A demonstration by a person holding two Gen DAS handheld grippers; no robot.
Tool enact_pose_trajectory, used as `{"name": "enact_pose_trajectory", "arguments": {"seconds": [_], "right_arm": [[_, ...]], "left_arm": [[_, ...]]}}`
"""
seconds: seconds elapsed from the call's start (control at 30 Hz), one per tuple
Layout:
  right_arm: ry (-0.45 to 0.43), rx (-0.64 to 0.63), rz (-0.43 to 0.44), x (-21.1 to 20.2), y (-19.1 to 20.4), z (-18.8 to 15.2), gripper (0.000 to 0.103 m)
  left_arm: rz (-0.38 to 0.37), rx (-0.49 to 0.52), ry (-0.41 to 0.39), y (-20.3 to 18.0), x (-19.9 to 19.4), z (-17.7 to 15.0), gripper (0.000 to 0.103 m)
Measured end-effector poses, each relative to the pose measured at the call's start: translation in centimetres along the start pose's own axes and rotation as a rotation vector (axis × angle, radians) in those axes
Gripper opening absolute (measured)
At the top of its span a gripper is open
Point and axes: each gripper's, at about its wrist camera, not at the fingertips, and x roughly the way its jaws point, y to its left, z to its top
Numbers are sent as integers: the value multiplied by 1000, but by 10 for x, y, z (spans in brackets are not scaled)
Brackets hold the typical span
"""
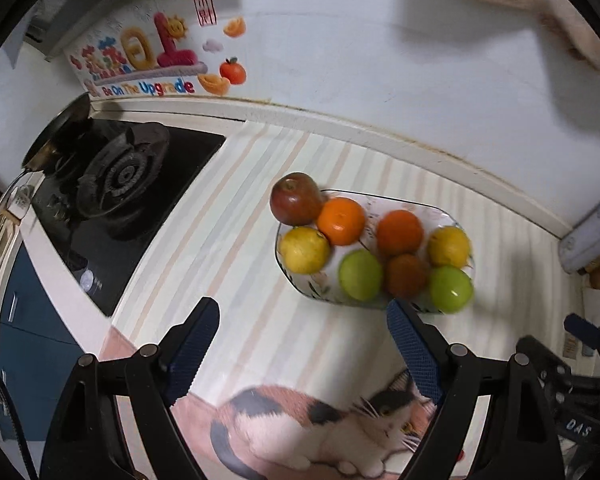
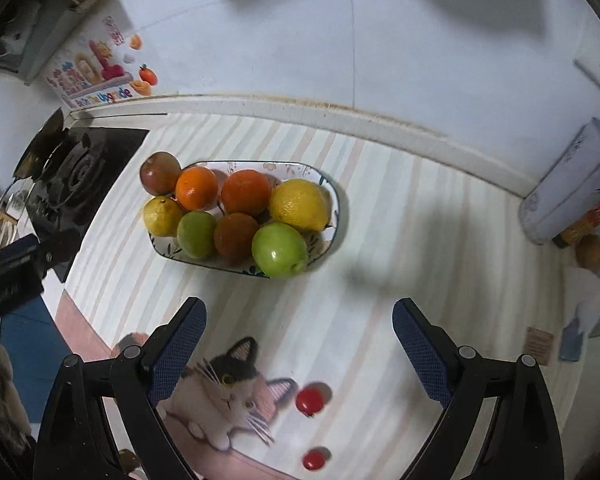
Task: Organize fruits
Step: 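Move both tools back toward the two red tomatoes on the mat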
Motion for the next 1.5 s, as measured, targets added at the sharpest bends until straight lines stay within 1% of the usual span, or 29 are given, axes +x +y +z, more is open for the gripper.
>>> {"name": "enact_pose_trajectory", "arguments": {"seconds": [0.1,0.2,0.33,0.53,0.6,0.83,1.0,1.17,1.4,1.5], "right_arm": [[-34,-19,2,-28,-3,-11,96],[-66,-36,4,-55,-5,-22,96],[-122,-57,10,-97,-9,-38,96],[-174,-82,34,-146,-7,-56,96],[-191,-87,42,-160,-6,-61,96],[-239,-88,68,-200,-3,-73,96],[-258,-103,71,-217,2,-79,96],[-271,-108,63,-224,7,-82,96],[-286,-107,55,-227,9,-81,97],[-282,-97,55,-225,7,-79,98]], "left_arm": [[-20,-19,-24,-6,-21,-16,86],[-30,-33,-64,-10,-44,-32,86],[-45,-34,-106,-17,-77,-48,86],[-59,-27,-166,-25,-128,-68,86],[-54,-20,-190,-26,-143,-73,86],[-65,-33,-227,-22,-179,-90,86],[-72,-32,-248,-19,-197,-98,86],[-73,-35,-266,-17,-207,-105,86],[-53,-30,-290,-17,-210,-106,86],[-50,-34,-294,-16,-208,-107,86]]}}
